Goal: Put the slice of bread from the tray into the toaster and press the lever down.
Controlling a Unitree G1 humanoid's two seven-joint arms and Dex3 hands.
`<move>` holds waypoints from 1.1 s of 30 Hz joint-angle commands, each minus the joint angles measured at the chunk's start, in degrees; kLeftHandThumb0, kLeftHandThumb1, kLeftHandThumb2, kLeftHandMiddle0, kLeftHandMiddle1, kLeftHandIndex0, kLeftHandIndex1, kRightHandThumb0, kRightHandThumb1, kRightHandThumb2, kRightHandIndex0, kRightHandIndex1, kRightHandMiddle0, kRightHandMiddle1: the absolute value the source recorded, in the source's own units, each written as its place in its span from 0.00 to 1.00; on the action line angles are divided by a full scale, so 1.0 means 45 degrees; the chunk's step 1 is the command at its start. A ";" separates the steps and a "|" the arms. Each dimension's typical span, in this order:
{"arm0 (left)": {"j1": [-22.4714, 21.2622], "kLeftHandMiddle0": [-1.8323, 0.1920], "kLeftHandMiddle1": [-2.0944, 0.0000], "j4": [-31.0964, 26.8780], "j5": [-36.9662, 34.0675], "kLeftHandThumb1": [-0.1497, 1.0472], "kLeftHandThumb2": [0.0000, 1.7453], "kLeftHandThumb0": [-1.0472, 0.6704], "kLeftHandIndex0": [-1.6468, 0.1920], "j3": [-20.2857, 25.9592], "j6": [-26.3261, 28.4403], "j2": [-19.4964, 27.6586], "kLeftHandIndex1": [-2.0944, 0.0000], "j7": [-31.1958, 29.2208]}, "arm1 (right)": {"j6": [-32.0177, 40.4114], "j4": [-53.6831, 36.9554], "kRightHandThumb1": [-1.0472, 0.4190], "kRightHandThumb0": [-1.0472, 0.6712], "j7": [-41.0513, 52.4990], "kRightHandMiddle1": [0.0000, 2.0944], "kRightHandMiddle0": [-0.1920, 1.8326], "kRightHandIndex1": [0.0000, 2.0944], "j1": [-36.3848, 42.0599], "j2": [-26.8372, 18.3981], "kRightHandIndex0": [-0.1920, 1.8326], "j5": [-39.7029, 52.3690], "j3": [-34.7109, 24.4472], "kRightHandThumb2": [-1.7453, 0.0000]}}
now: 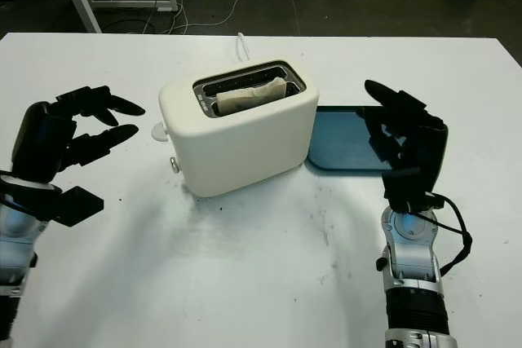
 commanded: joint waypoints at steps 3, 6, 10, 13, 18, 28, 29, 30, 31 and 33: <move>-0.0412 0.51 0.39 0.0140 0.0236 0.85 0.00 0.43 0.41 -0.0255 -0.0079 0.0646 0.68 -0.0643 | 0.1127 -0.0689 0.09 0.50 0.0384 0.02 0.62 0.28 -0.0467 -0.0739 0.61 -0.0742 0.0276 0.86; -0.0517 0.50 0.41 0.0107 0.0335 0.84 0.00 0.43 0.39 -0.0368 0.0191 0.0888 0.71 -0.1076 | 0.1683 -0.1123 0.09 0.52 0.0826 0.02 0.63 0.29 -0.0724 -0.1180 0.60 -0.1021 0.0456 0.87; -0.0633 0.49 0.43 0.0139 0.0290 0.85 0.00 0.44 0.38 -0.0517 0.0421 0.1081 0.75 -0.1677 | 0.2069 -0.1442 0.09 0.53 0.1196 0.02 0.64 0.29 -0.0897 -0.1399 0.59 -0.0996 0.0585 0.88; -0.0759 0.49 0.45 0.0255 0.0415 0.84 0.00 0.45 0.37 -0.0638 0.0449 0.1175 0.78 -0.1911 | 0.2059 -0.1461 0.09 0.53 0.1267 0.02 0.64 0.30 -0.0936 -0.1448 0.60 -0.0971 0.0629 0.88; -0.1033 0.48 0.47 0.0362 0.0623 0.86 0.01 0.46 0.36 -0.0896 0.0660 0.1279 0.80 -0.2234 | 0.1930 -0.1389 0.09 0.53 0.1218 0.02 0.64 0.30 -0.0929 -0.1479 0.60 -0.1027 0.0610 0.89; -0.1683 0.47 0.48 0.1304 0.1121 0.89 0.00 0.49 0.35 -0.1469 0.0193 0.1477 0.90 -0.2125 | 0.1810 -0.1463 0.09 0.51 0.1414 0.01 0.65 0.31 -0.0767 -0.1562 0.59 -0.0893 0.0528 0.88; -0.1735 0.47 0.46 0.1360 0.1198 0.89 0.00 0.48 0.35 -0.1496 0.0150 0.1502 0.91 -0.2085 | 0.1757 -0.1423 0.09 0.51 0.1421 0.01 0.65 0.31 -0.0770 -0.1563 0.59 -0.0879 0.0521 0.88; -0.1796 0.48 0.45 0.1427 0.1232 0.89 0.00 0.48 0.35 -0.1518 0.0108 0.1516 0.91 -0.2073 | 0.1764 -0.1421 0.09 0.51 0.1433 0.01 0.65 0.31 -0.0769 -0.1550 0.59 -0.0859 0.0513 0.89; -0.1862 0.48 0.44 0.1503 0.1263 0.89 0.00 0.49 0.35 -0.1535 0.0047 0.1527 0.92 -0.2060 | 0.1833 -0.1445 0.09 0.51 0.1452 0.01 0.65 0.31 -0.0761 -0.1536 0.59 -0.0853 0.0512 0.89; -0.1965 0.48 0.43 0.1596 0.1304 0.89 0.00 0.49 0.34 -0.1562 -0.0006 0.1564 0.93 -0.2123 | 0.1957 -0.1507 0.09 0.50 0.1489 0.01 0.64 0.30 -0.0745 -0.1515 0.59 -0.0839 0.0509 0.88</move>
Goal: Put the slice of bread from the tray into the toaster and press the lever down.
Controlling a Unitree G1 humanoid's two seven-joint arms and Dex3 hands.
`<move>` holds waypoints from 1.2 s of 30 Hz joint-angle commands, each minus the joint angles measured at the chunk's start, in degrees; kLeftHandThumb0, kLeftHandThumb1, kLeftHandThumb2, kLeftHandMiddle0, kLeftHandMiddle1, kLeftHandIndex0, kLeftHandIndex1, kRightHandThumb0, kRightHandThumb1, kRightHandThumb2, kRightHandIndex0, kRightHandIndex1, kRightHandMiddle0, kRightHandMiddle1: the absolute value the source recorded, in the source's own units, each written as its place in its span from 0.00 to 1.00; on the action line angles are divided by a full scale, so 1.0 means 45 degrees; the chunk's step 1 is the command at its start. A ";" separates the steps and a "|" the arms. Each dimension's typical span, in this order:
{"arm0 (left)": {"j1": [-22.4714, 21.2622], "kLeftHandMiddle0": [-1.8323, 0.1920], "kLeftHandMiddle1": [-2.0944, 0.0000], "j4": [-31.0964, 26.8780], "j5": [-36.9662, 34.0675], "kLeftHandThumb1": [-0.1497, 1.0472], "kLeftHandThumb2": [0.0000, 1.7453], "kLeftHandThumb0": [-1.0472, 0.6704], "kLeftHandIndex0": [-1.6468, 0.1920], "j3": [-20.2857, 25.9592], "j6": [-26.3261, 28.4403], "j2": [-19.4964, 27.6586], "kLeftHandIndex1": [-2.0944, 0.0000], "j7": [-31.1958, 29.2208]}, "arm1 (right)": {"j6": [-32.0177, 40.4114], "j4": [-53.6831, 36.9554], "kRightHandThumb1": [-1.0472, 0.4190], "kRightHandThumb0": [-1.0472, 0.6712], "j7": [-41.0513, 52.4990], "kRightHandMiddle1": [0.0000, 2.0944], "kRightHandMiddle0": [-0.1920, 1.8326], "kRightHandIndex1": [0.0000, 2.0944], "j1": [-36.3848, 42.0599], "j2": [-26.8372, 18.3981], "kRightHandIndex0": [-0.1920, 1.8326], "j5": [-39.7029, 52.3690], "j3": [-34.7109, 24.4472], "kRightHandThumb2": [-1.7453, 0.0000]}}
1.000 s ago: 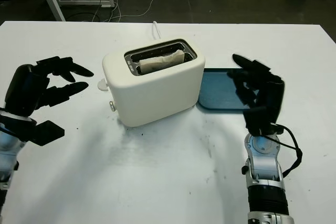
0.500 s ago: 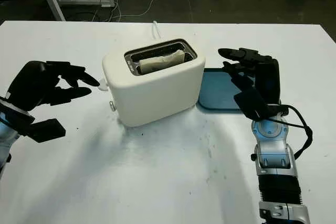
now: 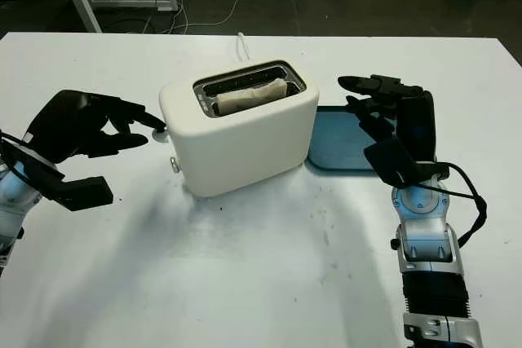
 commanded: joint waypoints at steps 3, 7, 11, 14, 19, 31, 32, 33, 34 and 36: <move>-0.0261 0.49 0.42 0.0162 0.0175 0.89 0.00 0.48 0.34 -0.0242 -0.0128 0.0347 0.93 -0.0183 | -0.0039 -0.0070 0.09 0.50 0.0066 0.01 0.65 0.30 0.0082 -0.0126 0.60 0.0092 -0.0074 0.89; -0.0289 0.48 0.44 0.0099 0.0119 0.88 0.00 0.49 0.33 -0.0311 -0.0121 0.0429 0.94 -0.0201 | -0.0034 -0.0135 0.09 0.49 0.0056 0.01 0.65 0.30 0.0104 -0.0140 0.60 0.0085 -0.0097 0.89; -0.0255 0.48 0.45 -0.0016 0.0034 0.88 0.00 0.48 0.32 -0.0350 -0.0136 0.0504 0.94 -0.0290 | -0.0036 -0.0133 0.09 0.48 0.0079 0.01 0.65 0.32 0.0101 -0.0138 0.60 0.0132 -0.0127 0.89; -0.0214 0.47 0.45 -0.0116 0.0019 0.89 0.00 0.48 0.32 -0.0357 -0.0197 0.0558 0.94 -0.0329 | -0.0081 -0.0074 0.09 0.48 0.0096 0.01 0.66 0.33 0.0077 -0.0160 0.60 0.0136 -0.0124 0.89; 0.0068 0.47 0.45 -0.0653 -0.0084 0.89 0.00 0.47 0.31 -0.0169 -0.0352 0.0594 0.95 -0.0275 | 0.0067 -0.0104 0.09 0.47 0.0112 0.01 0.66 0.34 0.0085 -0.0159 0.59 0.0085 -0.0104 0.89; 0.0335 0.49 0.46 -0.1128 -0.0137 0.89 0.01 0.48 0.32 0.0281 -0.0282 0.0645 0.96 -0.0265 | 0.0047 0.0025 0.09 0.47 0.0027 0.01 0.67 0.34 0.0129 -0.0095 0.60 0.0027 -0.0086 0.89; 0.0326 0.49 0.46 -0.1129 -0.0073 0.89 0.01 0.47 0.32 0.0270 -0.0261 0.0668 0.97 -0.0277 | 0.0057 0.0027 0.09 0.47 0.0015 0.01 0.67 0.34 0.0133 -0.0095 0.60 0.0012 -0.0085 0.89; 0.0317 0.49 0.46 -0.1162 -0.0047 0.89 0.02 0.47 0.32 0.0254 -0.0153 0.0661 0.97 -0.0333 | 0.0116 -0.0015 0.09 0.46 0.0021 0.01 0.67 0.34 0.0149 -0.0093 0.60 0.0008 -0.0086 0.89; 0.0302 0.49 0.47 -0.1153 -0.0044 0.89 0.02 0.47 0.32 0.0240 -0.0124 0.0649 0.97 -0.0344 | 0.0153 -0.0042 0.09 0.46 0.0038 0.01 0.67 0.34 0.0162 -0.0092 0.60 0.0018 -0.0089 0.89; 0.0266 0.48 0.47 -0.1097 -0.0032 0.89 0.02 0.47 0.31 0.0210 -0.0117 0.0627 0.97 -0.0327 | 0.0171 -0.0054 0.09 0.46 0.0045 0.01 0.67 0.34 0.0176 -0.0104 0.60 0.0009 -0.0090 0.89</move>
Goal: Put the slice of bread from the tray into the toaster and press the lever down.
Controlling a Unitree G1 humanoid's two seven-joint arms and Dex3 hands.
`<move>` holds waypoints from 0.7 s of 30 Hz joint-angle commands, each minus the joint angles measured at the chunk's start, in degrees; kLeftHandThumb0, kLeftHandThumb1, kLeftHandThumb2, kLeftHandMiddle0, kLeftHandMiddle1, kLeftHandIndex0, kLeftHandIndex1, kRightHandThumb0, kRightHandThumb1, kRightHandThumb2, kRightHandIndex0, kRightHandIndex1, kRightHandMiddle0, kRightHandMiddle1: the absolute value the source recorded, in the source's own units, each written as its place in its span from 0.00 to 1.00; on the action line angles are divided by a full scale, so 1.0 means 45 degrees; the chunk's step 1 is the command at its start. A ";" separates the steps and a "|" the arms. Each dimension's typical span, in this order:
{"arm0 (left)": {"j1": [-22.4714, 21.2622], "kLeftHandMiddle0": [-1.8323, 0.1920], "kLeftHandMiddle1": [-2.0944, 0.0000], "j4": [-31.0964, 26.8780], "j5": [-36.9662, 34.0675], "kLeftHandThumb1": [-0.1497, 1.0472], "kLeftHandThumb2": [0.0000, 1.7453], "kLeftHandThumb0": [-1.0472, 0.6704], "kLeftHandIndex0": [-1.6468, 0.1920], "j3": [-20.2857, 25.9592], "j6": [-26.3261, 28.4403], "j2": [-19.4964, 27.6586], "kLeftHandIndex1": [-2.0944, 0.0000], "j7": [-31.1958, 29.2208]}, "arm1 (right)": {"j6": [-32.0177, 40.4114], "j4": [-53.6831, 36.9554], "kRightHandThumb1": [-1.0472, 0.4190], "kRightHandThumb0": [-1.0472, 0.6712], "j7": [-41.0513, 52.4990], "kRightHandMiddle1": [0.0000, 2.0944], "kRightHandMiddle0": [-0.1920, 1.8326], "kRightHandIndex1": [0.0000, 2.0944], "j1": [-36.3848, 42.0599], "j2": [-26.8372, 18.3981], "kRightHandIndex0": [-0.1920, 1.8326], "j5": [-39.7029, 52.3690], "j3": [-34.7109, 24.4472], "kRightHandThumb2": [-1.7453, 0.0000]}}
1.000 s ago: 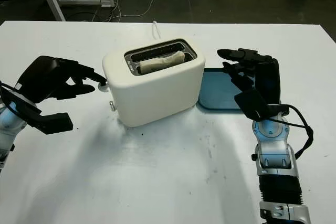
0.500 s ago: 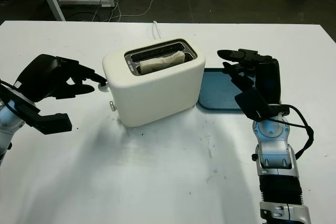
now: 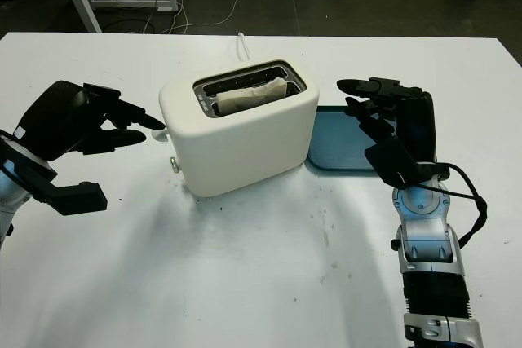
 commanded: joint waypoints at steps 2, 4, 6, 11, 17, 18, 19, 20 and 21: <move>-0.0003 0.47 0.46 0.0190 0.0047 0.89 0.02 0.47 0.31 0.0018 -0.0074 0.0107 0.97 0.0085 | 0.0327 -0.0196 0.09 0.45 -0.0008 0.01 0.67 0.34 0.0150 -0.0088 0.60 -0.0004 -0.0067 0.89; -0.0050 0.48 0.45 0.0350 0.0053 0.89 0.01 0.47 0.31 0.0003 -0.0106 0.0089 0.97 0.0130 | 0.0323 -0.0205 0.09 0.45 -0.0006 0.01 0.67 0.35 0.0152 -0.0073 0.60 0.0034 -0.0074 0.89; -0.0102 0.48 0.45 0.0497 0.0059 0.89 0.02 0.47 0.30 -0.0014 -0.0111 0.0099 0.97 0.0121 | 0.0226 -0.0159 0.09 0.46 -0.0008 0.01 0.67 0.36 0.0152 -0.0074 0.60 0.0054 -0.0069 0.89; -0.0185 0.48 0.48 0.0790 0.0090 0.89 0.02 0.48 0.31 -0.0037 -0.0040 0.0159 0.97 0.0038 | 0.0307 -0.0227 0.09 0.46 -0.0040 0.00 0.67 0.35 0.0174 -0.0066 0.59 -0.0017 -0.0043 0.89; -0.0167 0.46 0.50 0.0905 0.0161 0.89 0.01 0.48 0.30 -0.0117 -0.0130 0.0155 0.98 0.0055 | 0.0327 -0.0272 0.09 0.46 -0.0008 0.00 0.67 0.34 0.0169 -0.0049 0.59 0.0037 -0.0055 0.89; -0.0133 0.46 0.51 0.0877 0.0150 0.89 0.01 0.48 0.30 -0.0142 -0.0132 0.0140 0.98 0.0029 | 0.0277 -0.0252 0.09 0.46 -0.0012 0.00 0.67 0.34 0.0168 -0.0051 0.59 0.0043 -0.0058 0.89; -0.0105 0.46 0.51 0.0848 0.0135 0.89 0.01 0.48 0.30 -0.0162 -0.0135 0.0129 0.98 0.0005 | 0.0220 -0.0220 0.09 0.46 -0.0019 0.00 0.67 0.34 0.0166 -0.0056 0.60 0.0045 -0.0061 0.89; -0.0058 0.46 0.52 0.0780 0.0043 0.89 0.01 0.48 0.30 -0.0196 -0.0120 0.0120 0.98 -0.0107 | 0.0135 -0.0173 0.09 0.46 -0.0020 0.00 0.67 0.34 0.0162 -0.0061 0.60 0.0062 -0.0067 0.89; -0.0023 0.46 0.52 0.0732 -0.0028 0.89 0.01 0.48 0.30 -0.0223 -0.0114 0.0112 0.98 -0.0184 | 0.0084 -0.0142 0.09 0.46 -0.0021 0.00 0.67 0.34 0.0159 -0.0062 0.60 0.0076 -0.0074 0.89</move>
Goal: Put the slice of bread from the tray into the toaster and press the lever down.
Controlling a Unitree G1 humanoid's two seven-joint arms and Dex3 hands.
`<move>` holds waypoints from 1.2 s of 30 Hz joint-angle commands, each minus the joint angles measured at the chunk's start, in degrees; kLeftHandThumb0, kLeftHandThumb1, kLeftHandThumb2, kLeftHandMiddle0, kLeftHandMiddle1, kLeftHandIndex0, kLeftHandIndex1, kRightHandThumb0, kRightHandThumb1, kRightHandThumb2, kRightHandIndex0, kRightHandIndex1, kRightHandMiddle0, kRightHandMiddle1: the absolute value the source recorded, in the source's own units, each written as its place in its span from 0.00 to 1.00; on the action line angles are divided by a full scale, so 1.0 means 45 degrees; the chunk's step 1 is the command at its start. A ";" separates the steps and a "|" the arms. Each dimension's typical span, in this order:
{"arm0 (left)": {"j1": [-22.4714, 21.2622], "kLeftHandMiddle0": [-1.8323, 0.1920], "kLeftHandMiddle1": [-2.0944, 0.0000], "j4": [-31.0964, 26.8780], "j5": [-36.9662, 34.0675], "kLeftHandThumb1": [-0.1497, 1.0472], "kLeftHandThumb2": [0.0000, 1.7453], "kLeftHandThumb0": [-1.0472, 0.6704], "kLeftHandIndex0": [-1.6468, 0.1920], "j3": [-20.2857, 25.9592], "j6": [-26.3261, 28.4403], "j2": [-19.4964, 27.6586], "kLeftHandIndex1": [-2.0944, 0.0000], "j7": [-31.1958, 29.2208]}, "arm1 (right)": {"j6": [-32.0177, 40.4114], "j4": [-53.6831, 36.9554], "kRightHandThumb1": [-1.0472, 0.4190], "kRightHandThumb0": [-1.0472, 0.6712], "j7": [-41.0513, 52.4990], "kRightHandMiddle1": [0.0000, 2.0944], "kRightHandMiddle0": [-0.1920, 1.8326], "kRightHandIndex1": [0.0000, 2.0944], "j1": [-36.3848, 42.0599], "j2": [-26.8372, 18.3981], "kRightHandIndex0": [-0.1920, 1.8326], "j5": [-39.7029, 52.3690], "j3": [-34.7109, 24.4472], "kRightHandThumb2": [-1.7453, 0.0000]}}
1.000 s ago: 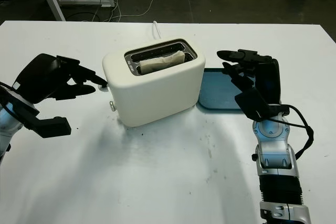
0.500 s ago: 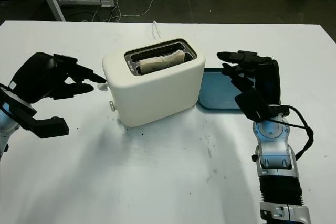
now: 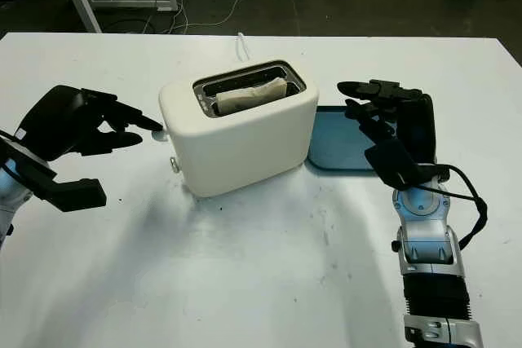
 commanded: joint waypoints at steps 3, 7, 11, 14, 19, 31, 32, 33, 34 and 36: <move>0.0179 0.46 0.52 -0.0046 -0.0205 0.89 0.01 0.48 0.29 -0.0240 -0.0267 0.0058 0.98 -0.0207 | -0.0012 -0.0066 0.09 0.46 -0.0024 0.00 0.67 0.34 0.0081 -0.0063 0.59 0.0087 -0.0085 0.89; 0.0249 0.47 0.49 -0.0105 -0.0315 0.89 0.03 0.46 0.29 -0.0293 -0.0288 0.0002 0.98 -0.0296 | -0.0044 -0.0010 0.09 0.46 0.0002 0.00 0.67 0.33 0.0049 -0.0094 0.59 0.0099 -0.0083 0.89; 0.0323 0.47 0.48 -0.0251 -0.0331 0.89 0.04 0.45 0.28 -0.0303 -0.0264 -0.0032 0.98 -0.0316 | -0.0119 0.0042 0.09 0.46 0.0008 0.00 0.67 0.34 0.0016 -0.0108 0.60 0.0105 -0.0079 0.89; 0.0400 0.47 0.47 -0.0428 -0.0346 0.89 0.03 0.46 0.28 -0.0300 -0.0177 -0.0064 0.98 -0.0339 | -0.0073 0.0043 0.09 0.46 0.0009 0.00 0.67 0.34 0.0004 -0.0116 0.60 0.0080 -0.0068 0.89; 0.0521 0.47 0.46 -0.0605 -0.0425 0.89 0.02 0.48 0.28 -0.0290 -0.0125 -0.0074 0.98 -0.0366 | -0.0007 0.0019 0.09 0.47 0.0028 0.00 0.67 0.35 -0.0008 -0.0102 0.60 0.0097 -0.0063 0.89; 0.0485 0.48 0.46 -0.0546 -0.0290 0.89 0.01 0.49 0.29 -0.0350 0.0122 -0.0017 0.99 -0.0447 | -0.0275 0.0150 0.09 0.47 -0.0019 0.00 0.68 0.36 0.0007 -0.0135 0.60 0.0095 -0.0100 0.89; 0.0478 0.48 0.47 -0.0535 -0.0294 0.89 0.01 0.49 0.29 -0.0361 0.0156 -0.0012 0.99 -0.0473 | -0.0219 0.0103 0.09 0.47 -0.0027 0.00 0.68 0.37 0.0023 -0.0132 0.60 0.0078 -0.0100 0.89; 0.0472 0.48 0.47 -0.0509 -0.0304 0.89 0.02 0.49 0.29 -0.0368 0.0174 -0.0015 0.99 -0.0484 | -0.0177 0.0066 0.09 0.47 -0.0024 0.00 0.68 0.37 0.0036 -0.0133 0.60 0.0067 -0.0098 0.89; 0.0460 0.48 0.47 -0.0443 -0.0298 0.89 0.02 0.48 0.29 -0.0383 0.0183 -0.0015 0.99 -0.0485 | -0.0141 0.0035 0.09 0.47 -0.0004 0.00 0.68 0.37 0.0049 -0.0128 0.60 0.0089 -0.0104 0.89; 0.0439 0.48 0.47 -0.0248 -0.0287 0.89 0.03 0.48 0.29 -0.0417 0.0156 -0.0041 0.99 -0.0428 | -0.0141 0.0024 0.09 0.46 0.0028 0.00 0.68 0.37 0.0063 -0.0122 0.60 0.0137 -0.0116 0.89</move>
